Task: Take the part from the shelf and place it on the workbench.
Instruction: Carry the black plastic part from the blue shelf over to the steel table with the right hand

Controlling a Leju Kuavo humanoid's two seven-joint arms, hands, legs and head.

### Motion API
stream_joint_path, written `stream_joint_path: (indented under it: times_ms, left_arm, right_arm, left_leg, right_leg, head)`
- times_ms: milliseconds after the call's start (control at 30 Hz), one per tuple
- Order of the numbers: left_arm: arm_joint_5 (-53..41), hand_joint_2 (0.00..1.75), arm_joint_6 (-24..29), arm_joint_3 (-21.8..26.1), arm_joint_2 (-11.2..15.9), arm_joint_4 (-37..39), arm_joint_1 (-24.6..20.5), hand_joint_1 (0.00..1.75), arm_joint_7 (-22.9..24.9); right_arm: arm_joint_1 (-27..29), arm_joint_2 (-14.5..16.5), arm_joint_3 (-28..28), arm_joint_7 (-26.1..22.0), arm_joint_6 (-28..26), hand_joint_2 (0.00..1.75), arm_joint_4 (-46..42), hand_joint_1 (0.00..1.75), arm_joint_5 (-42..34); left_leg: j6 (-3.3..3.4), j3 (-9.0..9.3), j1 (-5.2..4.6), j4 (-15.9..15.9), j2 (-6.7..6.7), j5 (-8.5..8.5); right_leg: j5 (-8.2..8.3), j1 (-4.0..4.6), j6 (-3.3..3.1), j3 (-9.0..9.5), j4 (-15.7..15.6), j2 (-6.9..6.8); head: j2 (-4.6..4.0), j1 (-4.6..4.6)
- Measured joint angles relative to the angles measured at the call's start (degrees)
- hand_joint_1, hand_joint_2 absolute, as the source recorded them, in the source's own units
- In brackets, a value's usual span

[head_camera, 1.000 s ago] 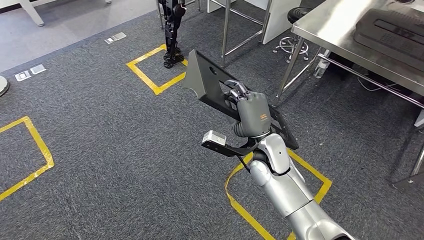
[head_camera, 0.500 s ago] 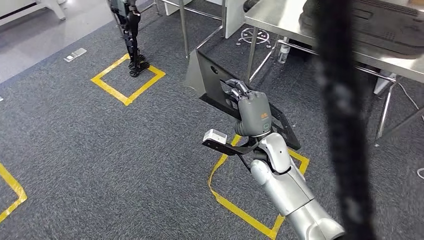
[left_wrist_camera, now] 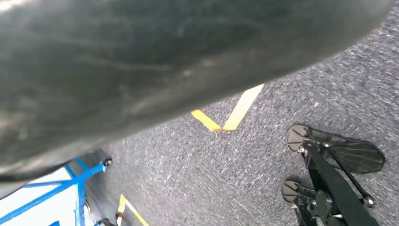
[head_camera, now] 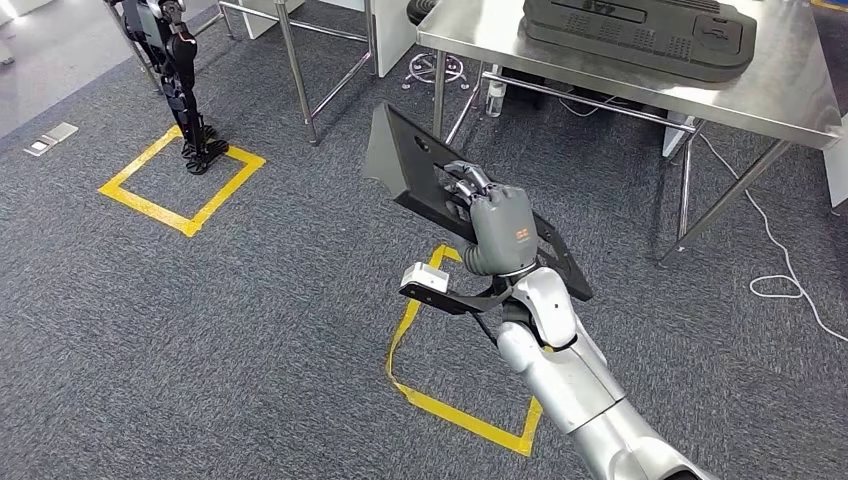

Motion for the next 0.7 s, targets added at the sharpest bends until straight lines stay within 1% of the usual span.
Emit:
stream_joint_path:
  times_ms: [33, 67, 100, 133, 167, 200, 233, 267, 300, 333, 367, 400, 433, 467, 500, 533, 567, 600, 633, 667, 700]
  left_arm:
    - [0.0, 0.0, 0.0, 0.0, 0.0, 0.0, 0.1, 0.0, 0.0]
    - [0.0, 0.0, 0.0, 0.0, 0.0, 0.0, 0.1, 0.0, 0.0]
    - [0.0, 0.0, 0.0, 0.0, 0.0, 0.0, 0.1, 0.0, 0.0]
    - [0.0, 0.0, 0.0, 0.0, 0.0, 0.0, 0.1, 0.0, 0.0]
    - [0.0, 0.0, 0.0, 0.0, 0.0, 0.0, 0.1, 0.0, 0.0]
    - [0.0, 0.0, 0.0, 0.0, -0.1, 0.0, 0.0, 0.0, 0.0]
    - [0.0, 0.0, 0.0, 0.0, -0.1, 0.0, 0.0, 0.0, 0.0]
    - [0.0, 0.0, 0.0, 0.0, -0.1, 0.0, 0.0, 0.0, 0.0]
    - [0.0, 0.0, 0.0, 0.0, -0.1, 0.0, 0.0, 0.0, 0.0]
    - [0.0, 0.0, 0.0, 0.0, -0.1, 0.0, 0.0, 0.0, 0.0]
    - [0.0, 0.0, 0.0, 0.0, -0.1, 0.0, 0.0, 0.0, 0.0]
    - [0.0, 0.0, 0.0, 0.0, -0.1, 0.0, -0.1, 0.0, 0.0]
    - [0.0, 0.0, 0.0, 0.0, -0.1, 0.0, -0.1, 0.0, 0.0]
    - [0.0, 0.0, 0.0, 0.0, -0.1, 0.0, -0.2, 0.0, 0.0]
    - [0.0, 0.0, 0.0, 0.0, -0.1, 0.0, -0.2, 0.0, 0.0]
    - [0.0, 0.0, 0.0, 0.0, -0.1, 0.0, -0.1, 0.0, 0.0]
    - [0.0, 0.0, 0.0, 0.0, -0.1, 0.0, 0.0, 0.0, 0.0]
    - [0.0, 0.0, 0.0, 0.0, -0.1, 0.0, 0.1, 0.0, 0.0]
    - [0.0, 0.0, 0.0, 0.0, -0.1, 0.0, 0.1, 0.0, 0.0]
    - [0.0, 0.0, 0.0, 0.0, -0.1, 0.0, 0.1, 0.0, 0.0]
    - [0.0, 0.0, 0.0, 0.0, -0.1, 0.0, 0.1, 0.0, 0.0]
  right_arm:
    - [0.0, 0.0, 0.0, 0.0, 0.0, 1.75, 0.0, 1.75, 0.0]
    - [0.0, 0.0, 0.0, 0.0, 0.0, 1.75, 0.0, 1.75, 0.0]
    - [0.1, 0.0, 0.1, 0.0, 0.0, 1.75, 0.0, 1.75, 0.0]
    - [0.2, -0.1, 0.1, 0.0, 0.0, 1.75, 0.0, 1.75, 0.0]
    - [0.2, -0.1, 0.1, 0.0, 0.0, 1.75, 0.0, 1.75, 0.0]
    - [0.2, -0.2, 0.1, 0.0, 0.0, 1.75, 0.0, 1.75, 0.0]
    - [0.1, -0.2, 0.1, 0.0, 0.0, 1.75, 0.0, 1.75, 0.0]
    - [0.1, -0.1, 0.1, 0.0, 0.0, 1.75, 0.0, 1.75, 0.0]
    - [0.1, -0.1, 0.1, 0.0, 0.0, 1.75, 0.0, 1.75, 0.0]
    - [0.1, -0.1, 0.1, 0.0, 0.0, 1.75, 0.0, 1.75, 0.0]
    - [0.1, -0.2, 0.2, 0.0, 0.0, 1.75, 0.0, 1.75, 0.0]
    - [0.1, -0.2, 0.2, 0.0, 0.0, 1.75, 0.0, 1.75, 0.0]
    - [0.0, -0.2, 0.1, 0.0, 0.0, 1.75, 0.0, 1.75, 0.0]
    - [0.0, -0.2, 0.1, 0.0, 0.0, 1.75, 0.0, 1.75, 0.0]
    - [0.0, -0.1, 0.2, 0.0, 0.0, 1.75, 0.0, 1.75, 0.0]
    - [-0.1, -0.1, 0.2, 0.0, 0.0, 1.75, 0.0, 1.75, 0.0]
    - [-0.1, 0.0, 0.2, 0.0, 0.0, 1.75, 0.0, 1.75, 0.0]
    - [0.0, 0.0, 0.3, 0.0, 0.0, 1.75, 0.1, 1.75, 0.0]
    - [0.1, 0.0, 0.3, 0.0, 0.0, 1.75, 0.1, 1.75, 0.0]
    - [0.1, 0.0, 0.3, 0.0, 0.0, 1.75, 0.1, 1.75, 0.0]
    - [0.2, 0.0, 0.3, 0.0, 0.0, 1.75, 0.1, 1.75, 0.0]
  left_leg:
    - [0.28, -0.01, -0.11, 0.0, 0.68, -0.06]
    - [0.41, 0.0, -0.2, 0.0, 1.4, -0.13]
    - [0.46, 0.03, -0.25, 0.0, 2.14, -0.19]
    - [0.47, 0.08, -0.27, 0.0, 2.83, -0.26]
    - [0.41, 0.19, -0.27, 0.0, 3.48, -0.34]
    - [0.29, 0.34, -0.28, 0.0, 4.11, -0.44]
    - [0.1, 0.52, -0.41, 0.0, 4.7, -0.59]
    - [-0.19, 0.69, -0.55, 0.0, 5.24, -0.77]
    - [-0.49, 0.86, -0.71, 0.0, 5.75, -0.92]
    - [-0.79, 1.03, -0.83, 0.0, 6.28, -1.04]
    - [-1.11, 1.26, -0.83, -0.1, 6.86, -1.1]
    - [-1.44, 1.45, -0.71, -0.2, 7.03, -1.24]
    - [-1.73, 1.48, -0.57, 0.3, 6.42, -1.73]
    - [-1.93, 1.03, -0.45, 1.7, 5.2, -2.77]
    - [-2.07, -0.05, -0.34, 4.3, 3.56, -4.36]
    - [-2.13, -1.73, -0.33, 7.9, 2.13, -6.28]
    - [-2.2, -3.71, -0.32, 11.8, 1.3, -7.95]
    - [-2.29, -5.37, -0.3, 14.7, 0.91, -8.81]
    - [-2.36, -6.26, -0.26, 15.8, 0.76, -8.55]
    - [-2.39, -6.03, -0.17, 14.7, 0.68, -7.12]
    - [-2.44, -4.74, 0.0, 11.5, 0.36, -4.84]
  right_leg:
    - [-1.63, 0.09, -0.26, -2.0, 4.0, -1.17]
    - [-2.99, 0.09, -0.37, -3.92, 7.8, -1.63]
    - [-3.69, 0.08, -0.26, -5.22, 10.4, -1.84]
    - [-3.48, 0.09, 0.08, -5.38, 10.7, -2.0]
    - [-2.42, 0.1, 0.53, -4.23, 8.4, -2.34]
    - [-0.89, 0.16, 0.92, -1.99, 4.2, -3.17]
    - [0.49, 0.34, 1.04, 0.32, -0.2, -4.4]
    - [1.6, 0.55, 0.9, 2.25, -3.7, -5.4]
    - [2.22, 0.75, 0.58, 3.34, -5.7, -6.02]
    - [2.43, 0.93, 0.19, 3.56, -6.2, -5.95]
    - [2.63, 0.99, -0.17, 3.59, -6.2, -5.25]
    - [2.79, 0.71, -0.53, 3.64, -6.3, -4.57]
    - [2.91, 0.44, -0.85, 3.79, -6.5, -3.9]
    - [3.02, 0.15, -1.25, 4.01, -6.7, -3.32]
    - [3.07, -0.13, -1.57, 4.24, -6.9, -2.78]
    - [3.02, -0.08, -1.76, 4.34, -6.9, -2.21]
    - [2.99, -0.04, -1.92, 4.41, -6.9, -1.59]
    - [2.96, 0.01, -1.94, 4.47, -6.9, -0.87]
    - [2.94, 0.03, -1.94, 4.54, -6.8, -0.12]
    - [2.92, 0.01, -1.92, 4.63, -6.8, 0.63]
    - [2.86, -0.07, -1.84, 4.75, -6.7, 1.41]
  head:
    - [0.0, 0.09]
    - [0.0, 0.1]
    - [0.0, 0.09]
    - [0.0, 0.1]
    - [0.0, 0.11]
    - [0.0, 0.12]
    - [0.0, 0.11]
    - [0.0, 0.07]
    - [0.0, 0.03]
    - [0.0, -0.01]
    - [0.0, -0.02]
    - [0.0, -0.05]
    - [0.0, -0.12]
    - [0.0, -0.24]
    - [0.0, -0.42]
    - [0.0, -0.54]
    - [0.0, -0.63]
    - [0.0, -0.66]
    - [0.0, -0.66]
    - [0.0, -0.66]
    - [0.0, -0.66]
